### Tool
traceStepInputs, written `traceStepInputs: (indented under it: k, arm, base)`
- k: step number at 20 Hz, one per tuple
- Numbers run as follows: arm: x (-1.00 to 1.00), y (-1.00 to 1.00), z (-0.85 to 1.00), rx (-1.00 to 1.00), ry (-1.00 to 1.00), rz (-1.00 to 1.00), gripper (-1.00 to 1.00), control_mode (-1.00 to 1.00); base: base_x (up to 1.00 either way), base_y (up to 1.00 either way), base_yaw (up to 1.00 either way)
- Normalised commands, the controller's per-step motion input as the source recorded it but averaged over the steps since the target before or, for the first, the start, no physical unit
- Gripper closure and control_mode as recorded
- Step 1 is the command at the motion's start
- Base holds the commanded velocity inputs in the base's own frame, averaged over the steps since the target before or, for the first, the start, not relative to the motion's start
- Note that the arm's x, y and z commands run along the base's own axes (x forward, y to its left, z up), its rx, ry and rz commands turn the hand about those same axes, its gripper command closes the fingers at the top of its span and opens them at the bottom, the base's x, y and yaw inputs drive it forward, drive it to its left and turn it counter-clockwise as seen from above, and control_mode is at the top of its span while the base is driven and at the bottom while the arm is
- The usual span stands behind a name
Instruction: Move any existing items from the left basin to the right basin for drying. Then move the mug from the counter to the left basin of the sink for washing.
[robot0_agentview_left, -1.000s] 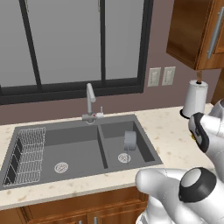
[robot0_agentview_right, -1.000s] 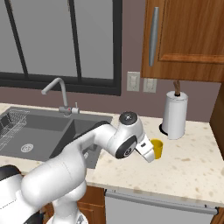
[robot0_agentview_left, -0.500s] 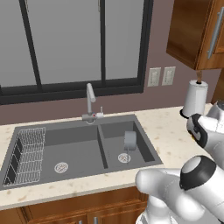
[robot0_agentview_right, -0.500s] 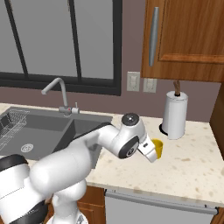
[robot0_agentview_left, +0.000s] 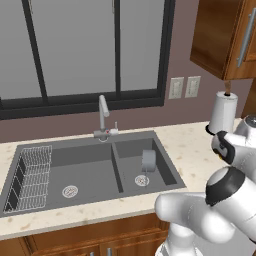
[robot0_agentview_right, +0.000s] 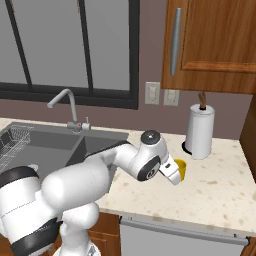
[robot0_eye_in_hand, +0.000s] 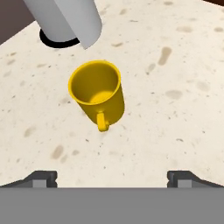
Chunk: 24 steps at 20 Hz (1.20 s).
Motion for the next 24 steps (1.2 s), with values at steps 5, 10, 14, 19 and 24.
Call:
traceStepInputs:
  k: [5,10,14,19,24]
  arm:
    - [0.14,-0.04,-0.1,0.0,0.0,0.0,-1.0,-1.0]
    - [0.14,-0.02,-0.09,0.0,0.0,0.0,-1.0,-1.0]
    - [0.1,-0.04,-0.11,0.0,0.0,0.0,-1.0,-1.0]
    - [0.03,-0.07,-0.13,0.0,0.0,0.0,-1.0,-1.0]
    - [0.09,-0.07,-0.11,0.0,0.0,0.0,-1.0,-1.0]
  base:
    - [0.0,0.0,0.0]
    - [0.0,0.0,0.0]
    - [0.0,0.0,0.0]
    - [0.0,0.0,0.0]
    - [0.0,0.0,0.0]
